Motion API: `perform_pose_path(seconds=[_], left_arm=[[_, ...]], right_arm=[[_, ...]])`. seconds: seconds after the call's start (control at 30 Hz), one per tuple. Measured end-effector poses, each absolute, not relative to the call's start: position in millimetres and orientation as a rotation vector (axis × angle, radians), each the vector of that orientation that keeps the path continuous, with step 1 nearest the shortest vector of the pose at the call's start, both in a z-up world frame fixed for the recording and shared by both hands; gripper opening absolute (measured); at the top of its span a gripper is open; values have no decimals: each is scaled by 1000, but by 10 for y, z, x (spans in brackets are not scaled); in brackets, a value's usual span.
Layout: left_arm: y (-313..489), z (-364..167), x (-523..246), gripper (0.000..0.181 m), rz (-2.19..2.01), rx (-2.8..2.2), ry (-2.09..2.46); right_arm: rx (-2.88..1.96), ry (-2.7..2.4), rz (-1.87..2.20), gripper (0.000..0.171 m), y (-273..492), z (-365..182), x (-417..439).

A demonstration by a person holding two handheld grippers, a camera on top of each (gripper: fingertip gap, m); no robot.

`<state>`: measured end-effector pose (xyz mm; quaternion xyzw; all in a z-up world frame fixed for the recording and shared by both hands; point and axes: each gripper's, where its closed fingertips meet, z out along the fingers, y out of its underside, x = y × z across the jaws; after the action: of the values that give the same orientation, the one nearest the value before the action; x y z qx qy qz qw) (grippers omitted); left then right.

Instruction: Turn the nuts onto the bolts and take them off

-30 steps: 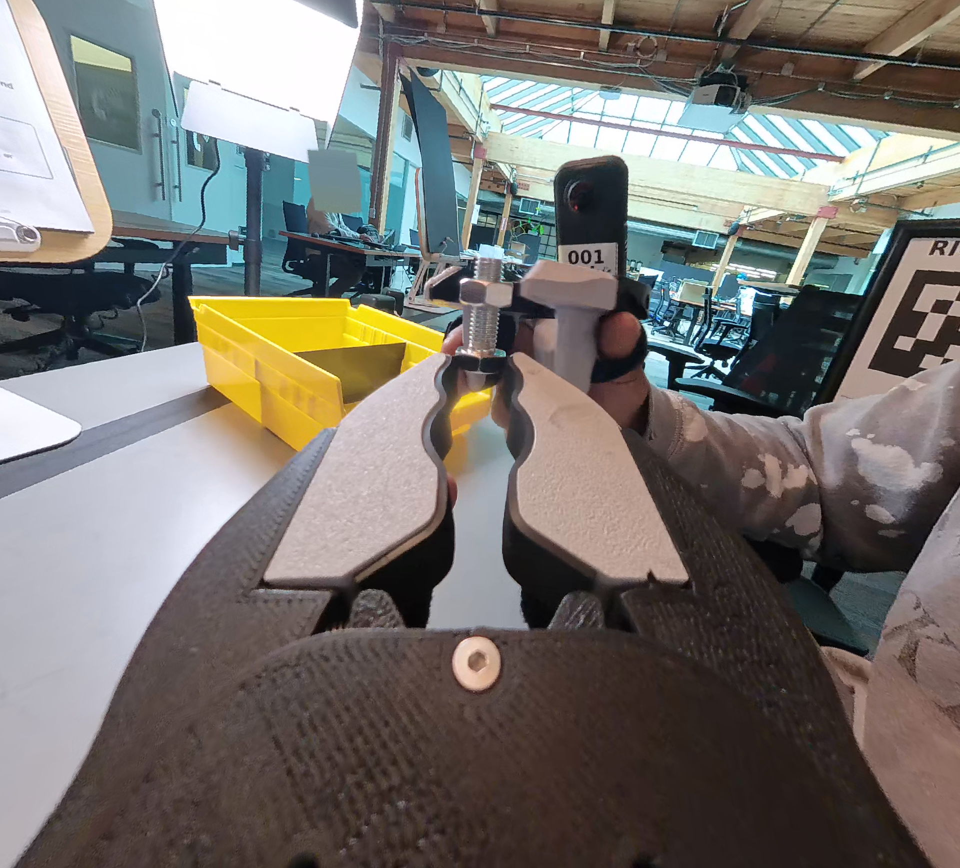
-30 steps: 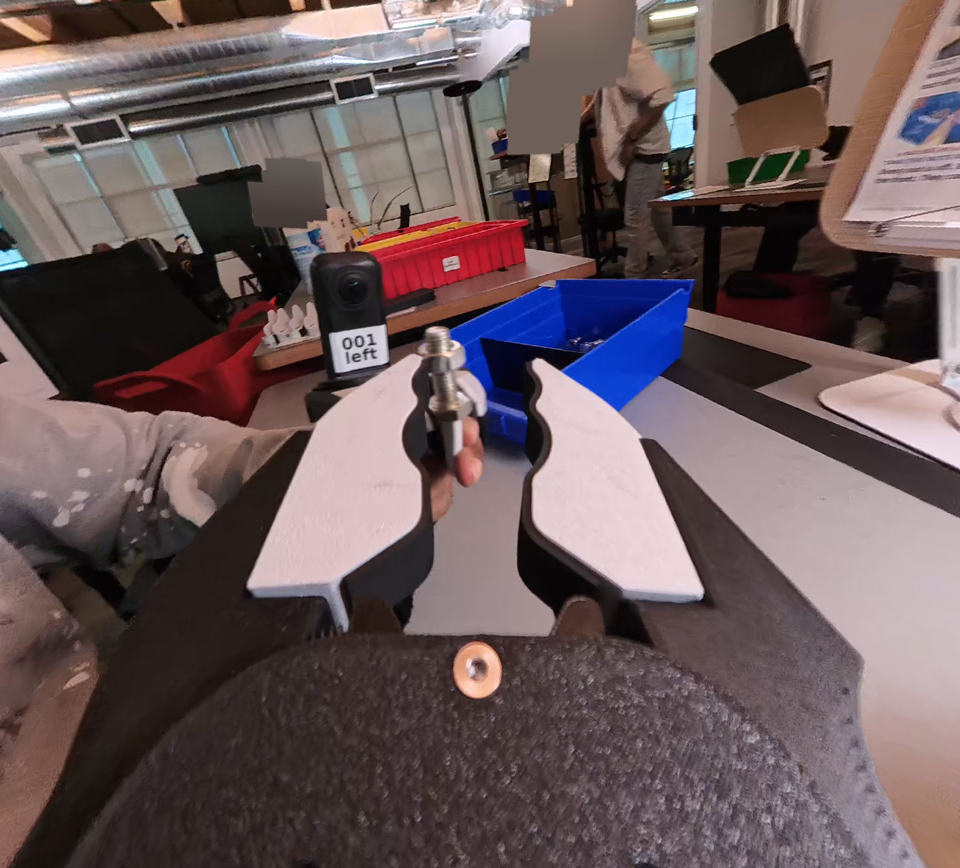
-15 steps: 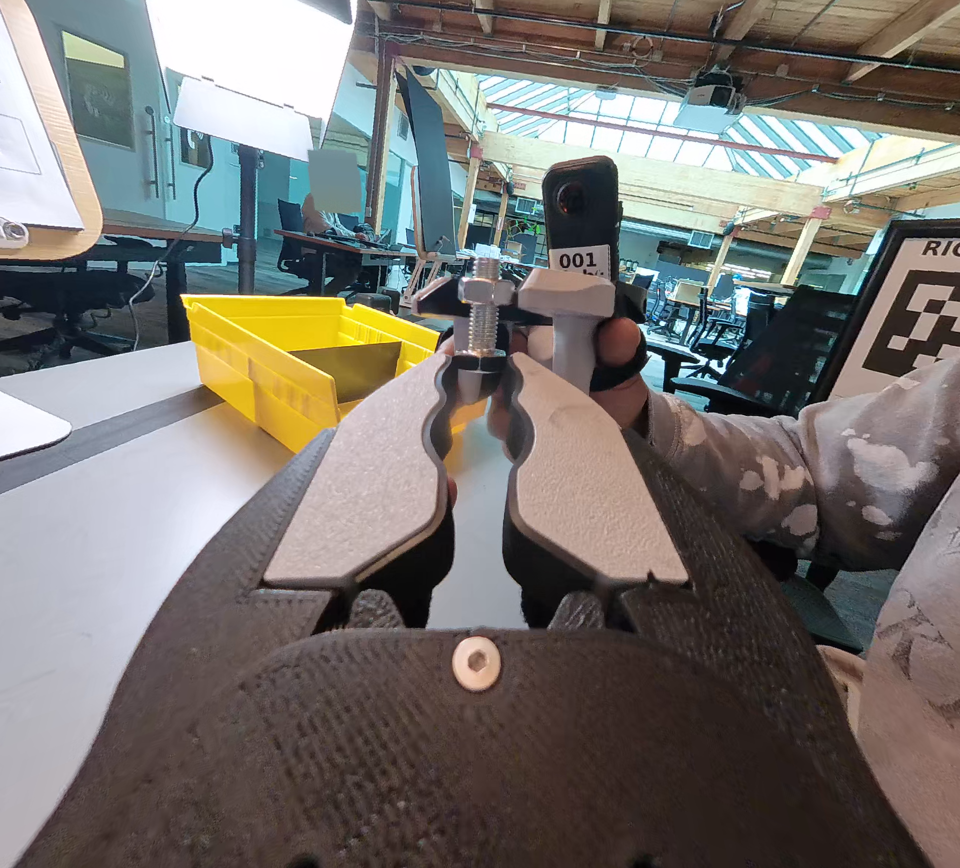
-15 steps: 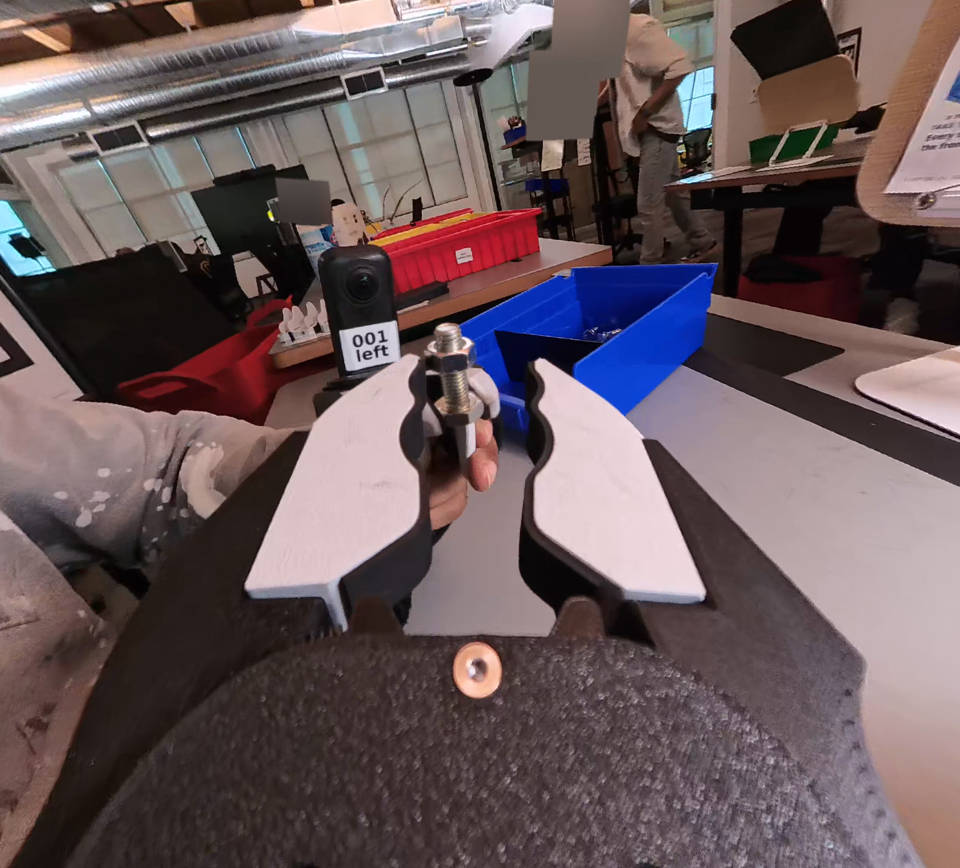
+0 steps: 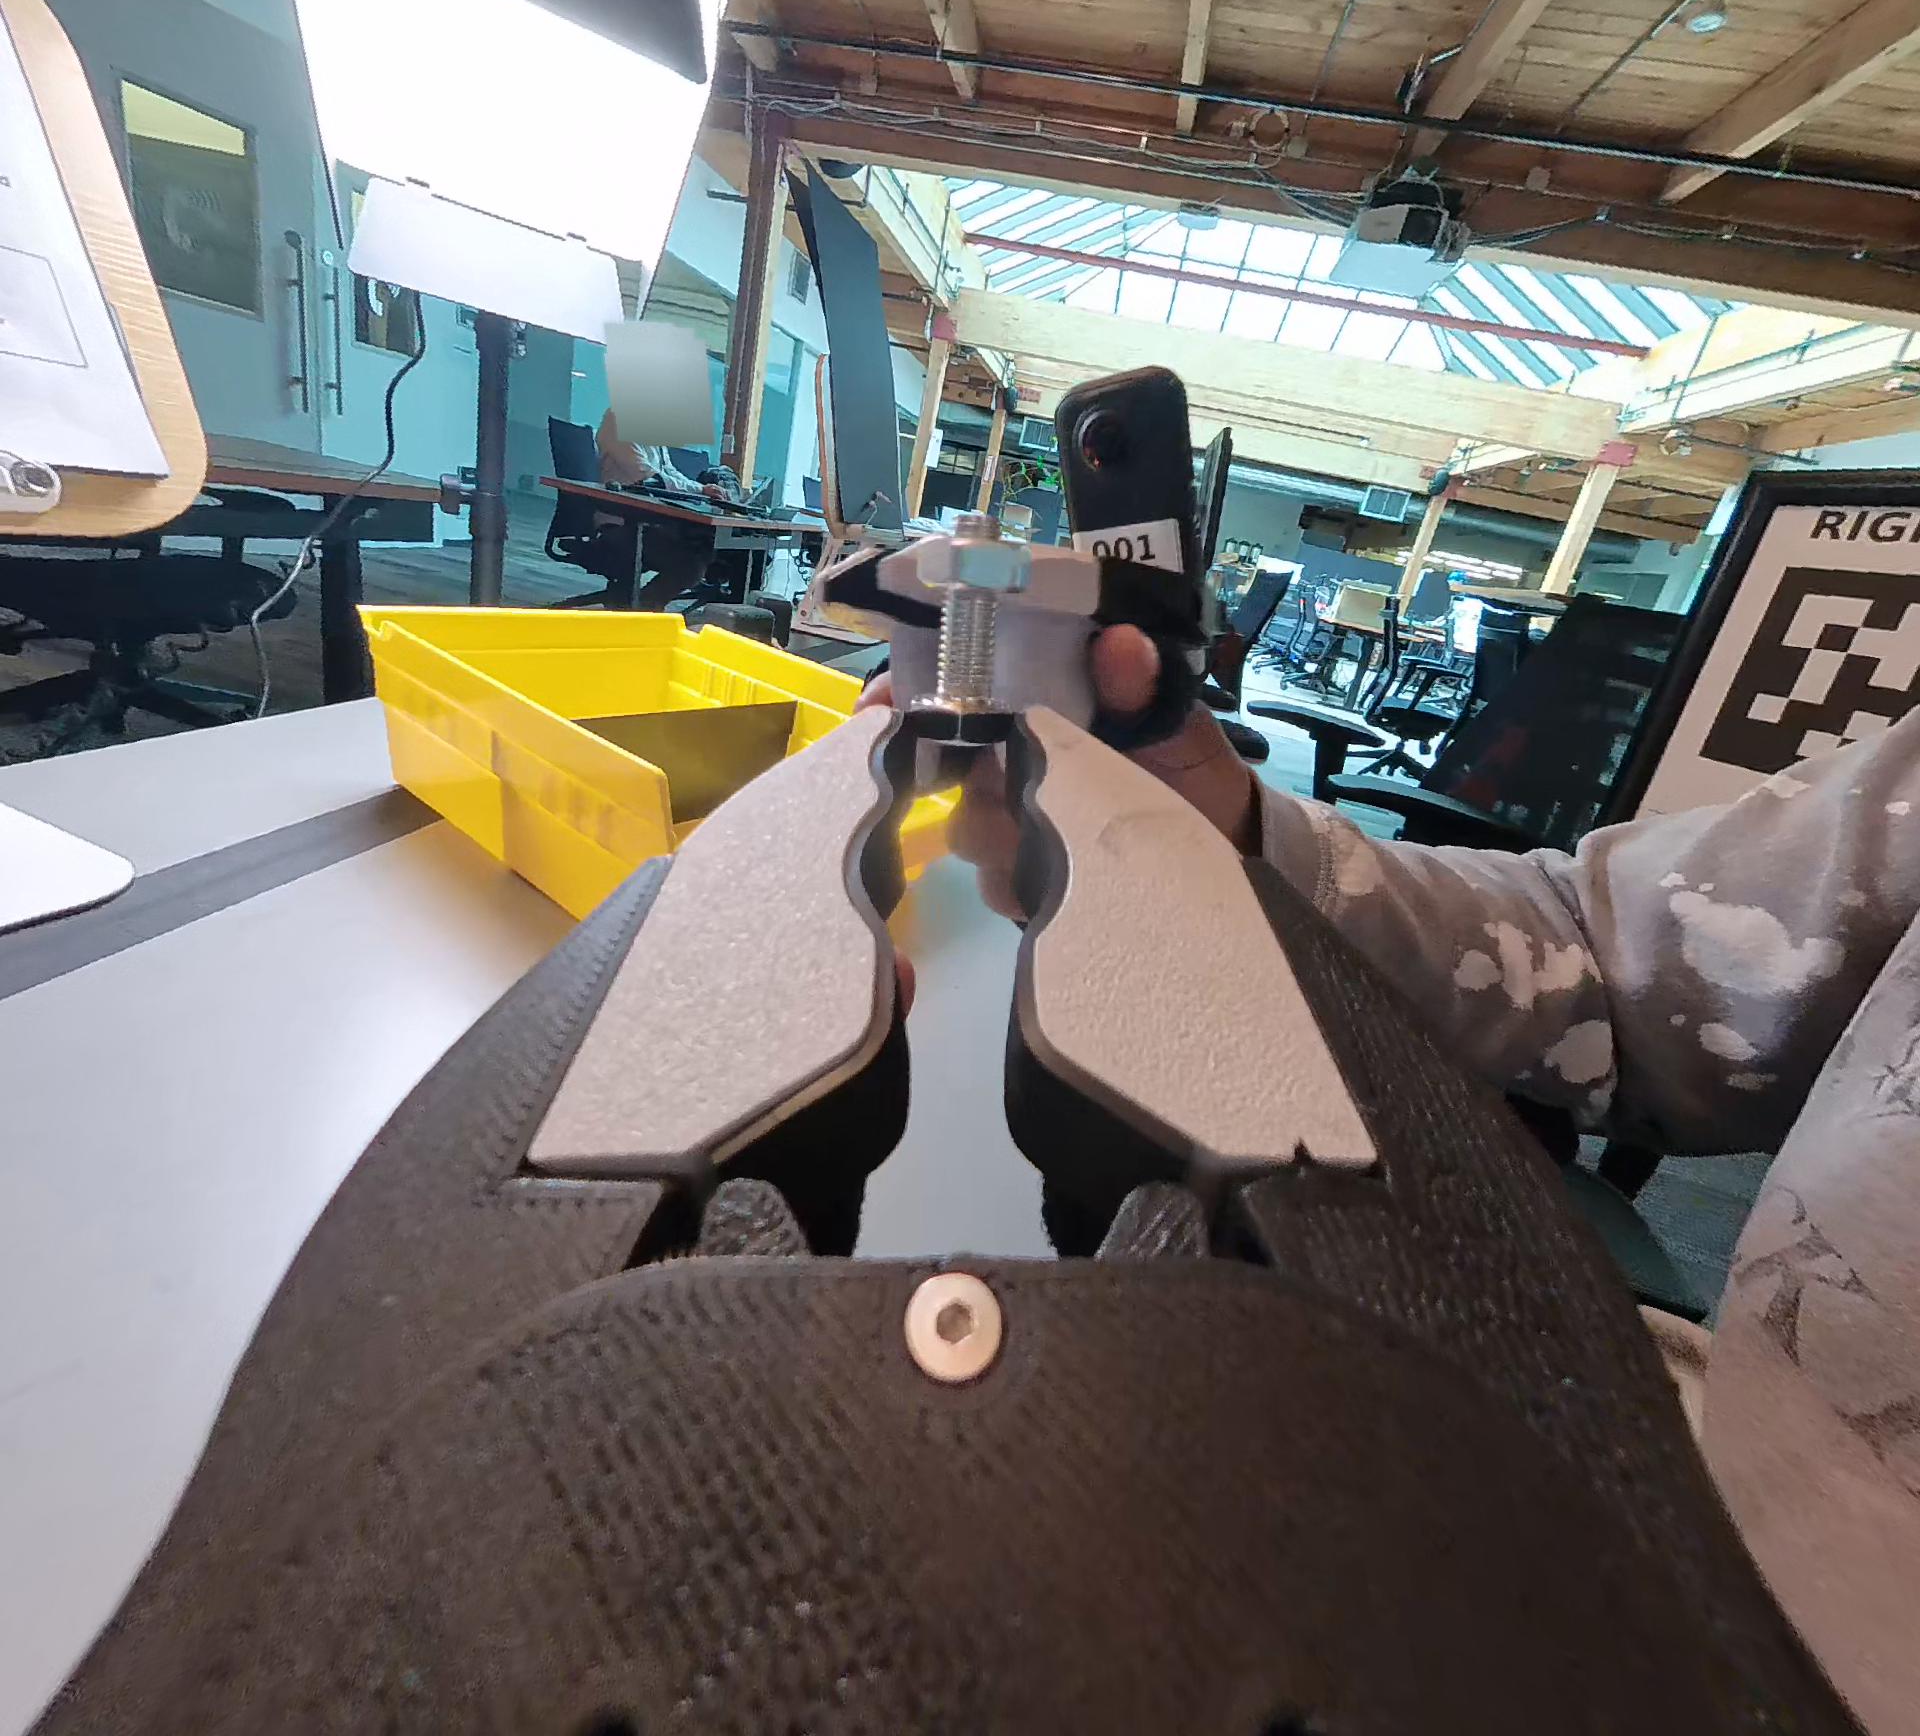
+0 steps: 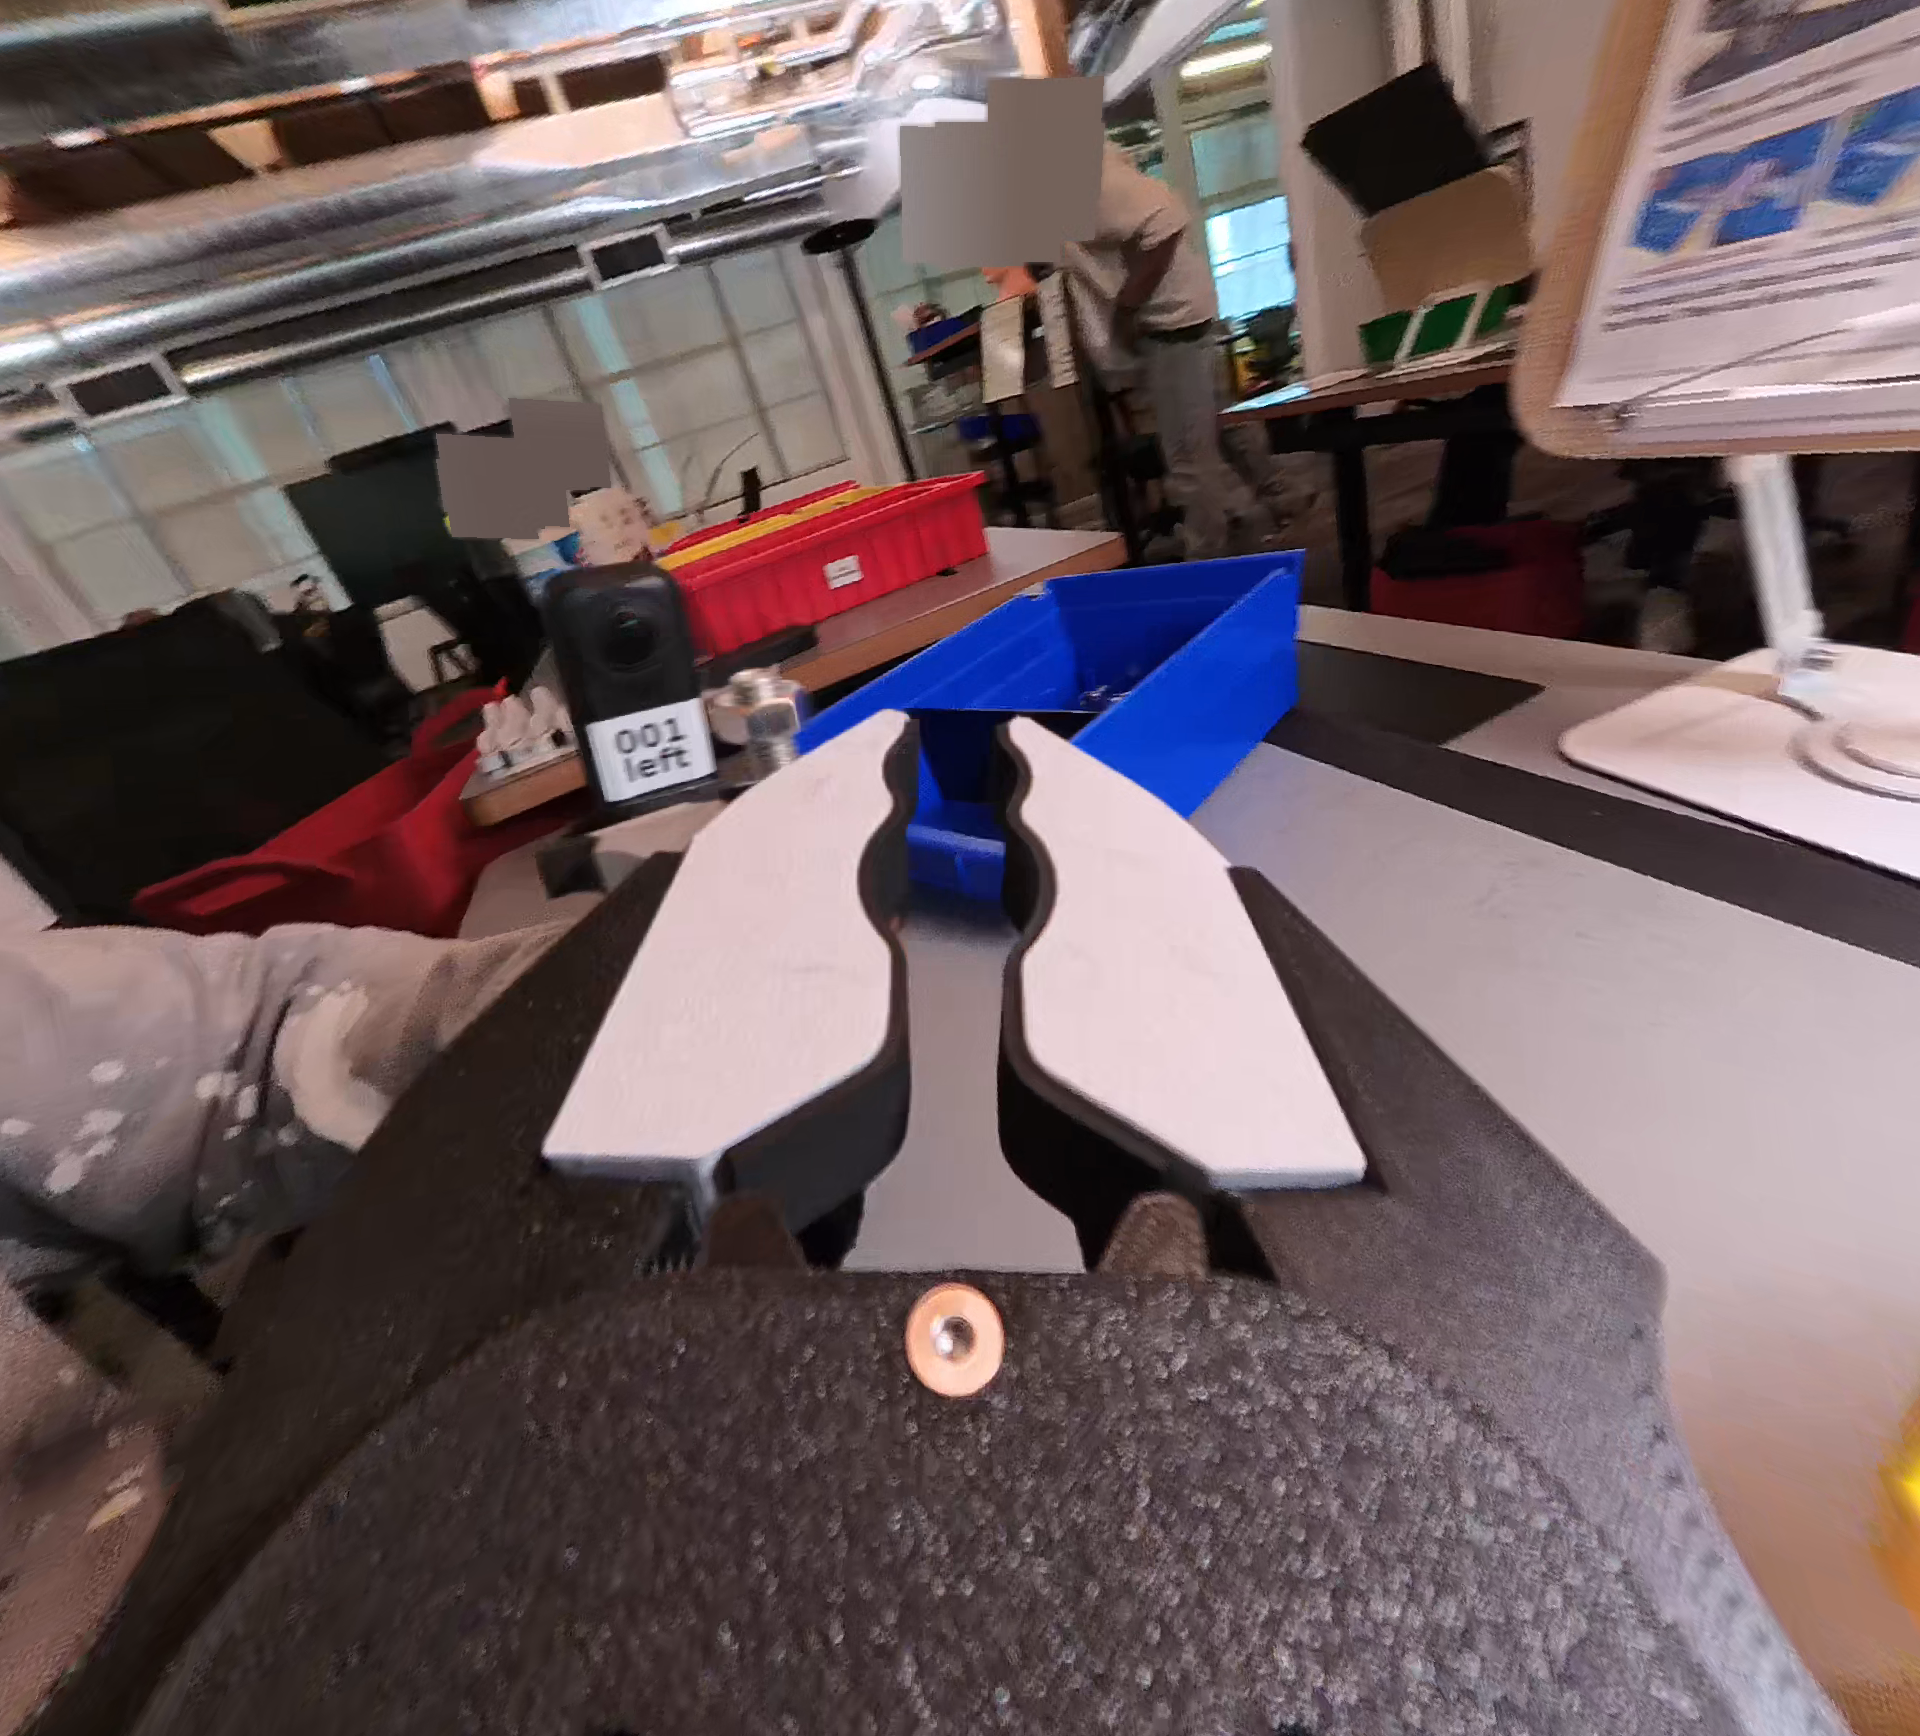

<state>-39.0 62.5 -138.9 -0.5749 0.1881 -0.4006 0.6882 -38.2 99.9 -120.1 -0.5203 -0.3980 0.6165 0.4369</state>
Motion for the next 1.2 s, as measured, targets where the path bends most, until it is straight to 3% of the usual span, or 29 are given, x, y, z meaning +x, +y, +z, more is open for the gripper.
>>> perform_pose_path(seconds=[0.27,0.33,0.37,0.4,0.63,0.7,0.77,1.03,1.1,1.13,1.2], left_arm=[[634,-1432,-350,18,-894,-1301,429],[630,-1417,-357,18,-899,-1297,421],[613,-1397,-361,18,-918,-1285,426],[619,-1392,-373,18,-910,-1288,422],[624,-1428,-338,18,-895,-1301,439],[624,-1419,-343,17,-893,-1300,433],[614,-1395,-369,17,-907,-1288,431],[619,-1431,-325,18,-893,-1301,448],[614,-1415,-331,18,-896,-1297,442],[596,-1394,-341,18,-913,-1279,446],[599,-1378,-354,18,-898,-1279,446]], right_arm=[[-1212,-1124,1566,38,710,-1174,-436],[-1225,-1104,1556,34,773,-1193,-429],[-1254,-1055,1549,14,870,-1193,-402],[-1261,-1013,1545,12,953,-1180,-369],[-1203,-1118,1566,37,713,-1161,-424],[-1208,-1110,1552,36,745,-1172,-426],[-1246,-1030,1532,13,915,-1165,-373],[-1190,-1127,1544,37,696,-1158,-422],[-1198,-1105,1549,37,750,-1163,-410],[-1227,-1068,1542,20,834,-1168,-390],[-1233,-1002,1531,16,974,-1144,-330]])
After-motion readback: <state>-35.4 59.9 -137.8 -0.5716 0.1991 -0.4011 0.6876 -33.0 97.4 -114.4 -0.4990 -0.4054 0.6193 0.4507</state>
